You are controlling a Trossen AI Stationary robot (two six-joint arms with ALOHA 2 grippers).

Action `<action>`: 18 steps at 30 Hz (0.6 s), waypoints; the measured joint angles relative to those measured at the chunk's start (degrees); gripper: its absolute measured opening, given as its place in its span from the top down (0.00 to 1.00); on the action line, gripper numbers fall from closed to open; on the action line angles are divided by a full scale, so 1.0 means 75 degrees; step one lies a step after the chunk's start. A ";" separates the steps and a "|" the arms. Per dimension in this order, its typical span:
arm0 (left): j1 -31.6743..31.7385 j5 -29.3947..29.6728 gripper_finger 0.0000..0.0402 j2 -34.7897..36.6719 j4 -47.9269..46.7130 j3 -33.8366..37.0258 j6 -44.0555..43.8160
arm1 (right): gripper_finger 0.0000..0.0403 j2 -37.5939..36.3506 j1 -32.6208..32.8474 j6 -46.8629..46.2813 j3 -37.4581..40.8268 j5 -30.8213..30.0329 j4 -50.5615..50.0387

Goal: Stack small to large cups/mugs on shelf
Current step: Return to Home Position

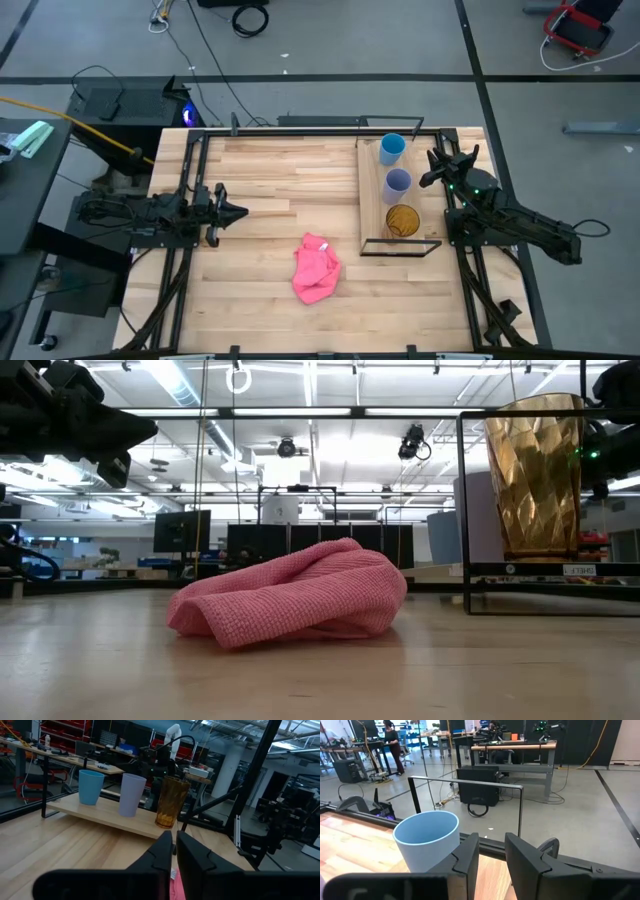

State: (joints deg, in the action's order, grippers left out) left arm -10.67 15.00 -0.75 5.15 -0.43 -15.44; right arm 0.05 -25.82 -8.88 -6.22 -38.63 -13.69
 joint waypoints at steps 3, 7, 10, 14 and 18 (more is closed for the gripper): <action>0.0001 -0.0002 0.91 0.0000 0.0003 0.0000 0.0000 | 0.74 0.0000 0.0001 0.0000 0.0000 0.0000 0.0000; 0.0000 -0.0003 0.90 0.0000 0.0009 0.0000 0.0000 | 0.74 0.0000 0.0000 0.0000 0.0000 0.0000 0.0000; -0.0001 -0.0006 0.90 0.0000 0.0012 0.0000 0.0000 | 0.74 0.0000 0.0001 0.0002 0.0000 0.0000 0.0000; 0.0002 -0.0012 0.92 0.0003 0.0017 0.0000 0.0000 | 0.74 0.0000 0.0002 0.0001 0.0000 0.0000 0.0000; 0.0000 -0.0017 0.93 0.0001 0.0020 0.0000 0.0000 | 0.74 0.0000 0.0000 0.0000 0.0000 0.0000 0.0003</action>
State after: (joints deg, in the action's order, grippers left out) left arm -10.67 14.87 -0.75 5.30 -0.43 -15.44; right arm 0.05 -25.82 -8.88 -6.22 -38.63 -13.67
